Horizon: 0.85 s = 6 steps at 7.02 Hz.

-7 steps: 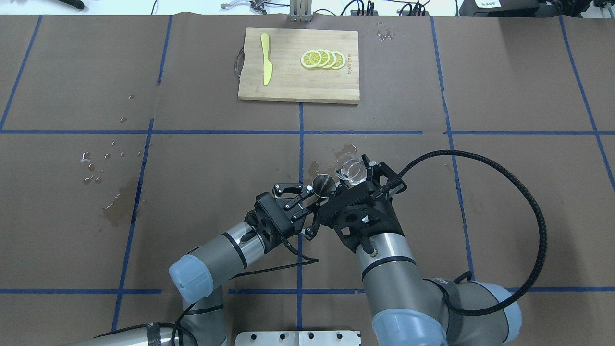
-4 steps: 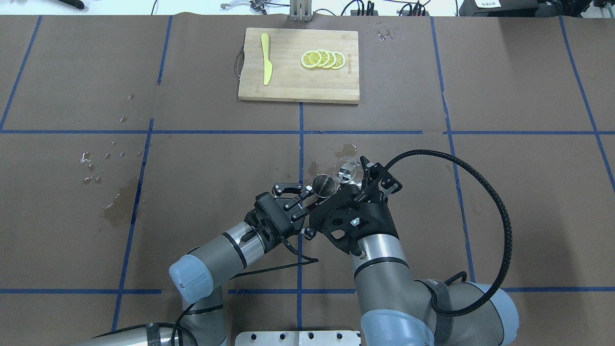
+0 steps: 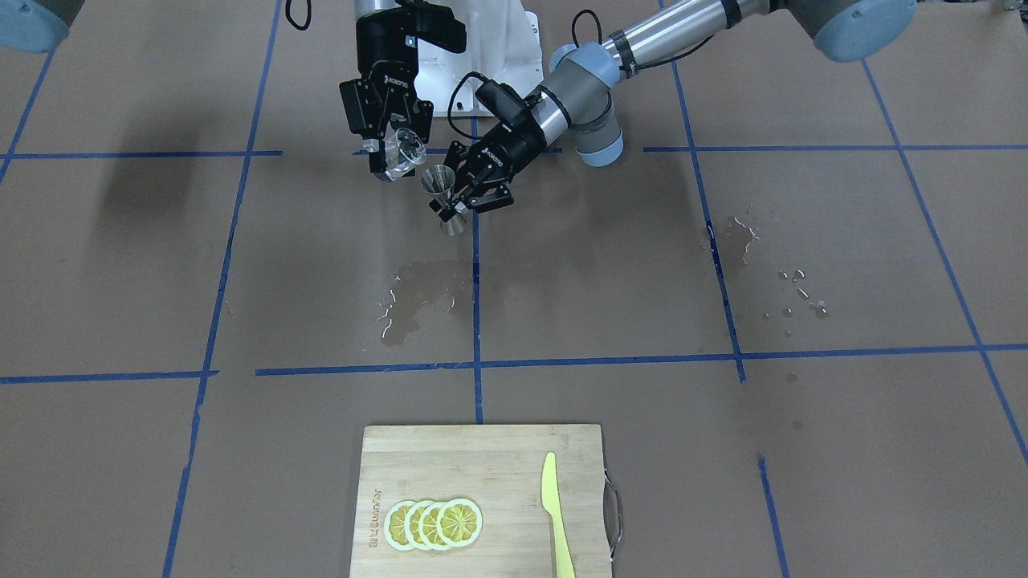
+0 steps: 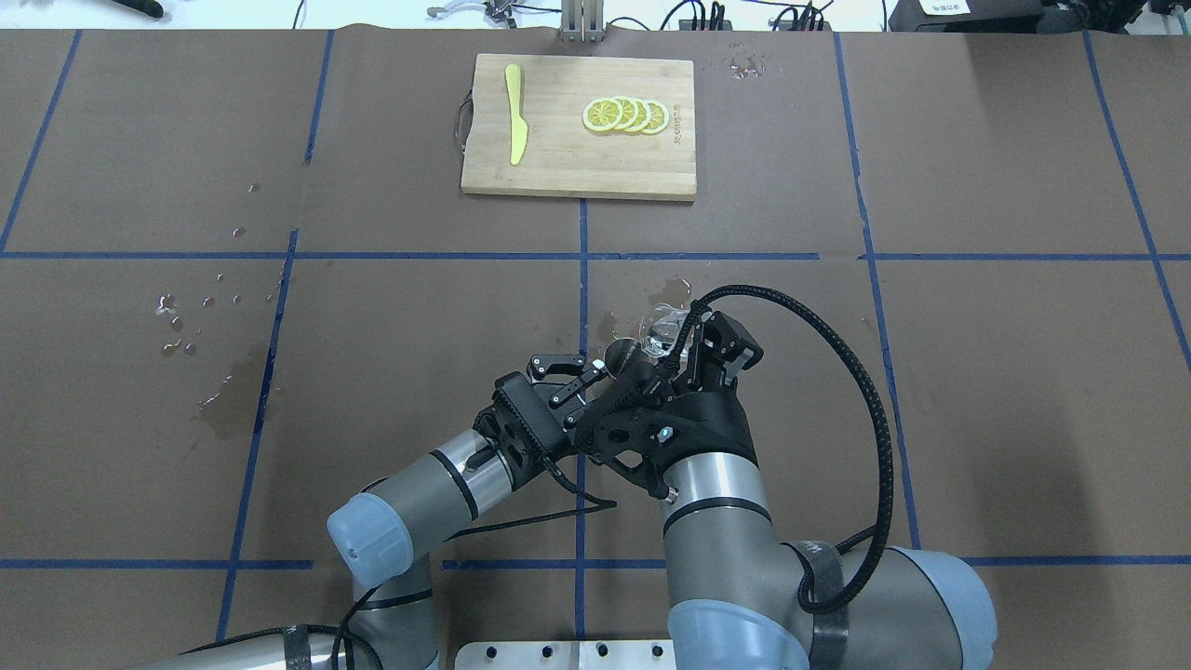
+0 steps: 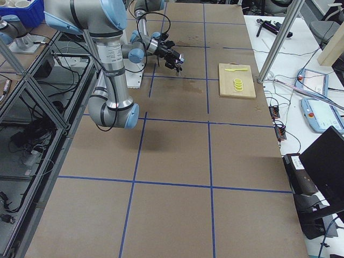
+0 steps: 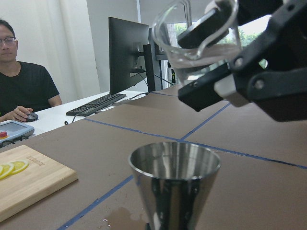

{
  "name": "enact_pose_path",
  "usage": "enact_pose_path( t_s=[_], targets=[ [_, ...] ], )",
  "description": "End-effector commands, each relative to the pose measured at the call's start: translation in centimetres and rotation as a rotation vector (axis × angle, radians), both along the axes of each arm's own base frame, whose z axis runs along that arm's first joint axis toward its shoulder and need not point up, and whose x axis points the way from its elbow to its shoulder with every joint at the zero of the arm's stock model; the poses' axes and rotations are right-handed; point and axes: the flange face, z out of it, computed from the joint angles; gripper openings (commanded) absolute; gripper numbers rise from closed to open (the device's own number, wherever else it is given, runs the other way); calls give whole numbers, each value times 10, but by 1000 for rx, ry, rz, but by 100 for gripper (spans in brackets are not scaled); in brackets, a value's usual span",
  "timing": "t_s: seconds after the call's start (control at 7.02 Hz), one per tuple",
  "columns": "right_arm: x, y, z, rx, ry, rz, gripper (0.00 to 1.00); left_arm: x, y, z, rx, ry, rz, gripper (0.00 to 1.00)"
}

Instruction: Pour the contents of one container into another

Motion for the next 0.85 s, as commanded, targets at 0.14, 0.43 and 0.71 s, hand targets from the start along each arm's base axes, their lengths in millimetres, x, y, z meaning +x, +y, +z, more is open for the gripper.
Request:
enact_pose_path(
  t_s=[0.14,0.43,0.71],
  targets=[
    [0,0,1,14,132,-28,7,0,0,0,0,0,0,0],
    [-3,1,-16,19,161,-41,7,0,0,0,0,0,0,0],
    [-6,2,-16,20,188,-50,7,0,0,1,0,-2,0,0]
  ],
)
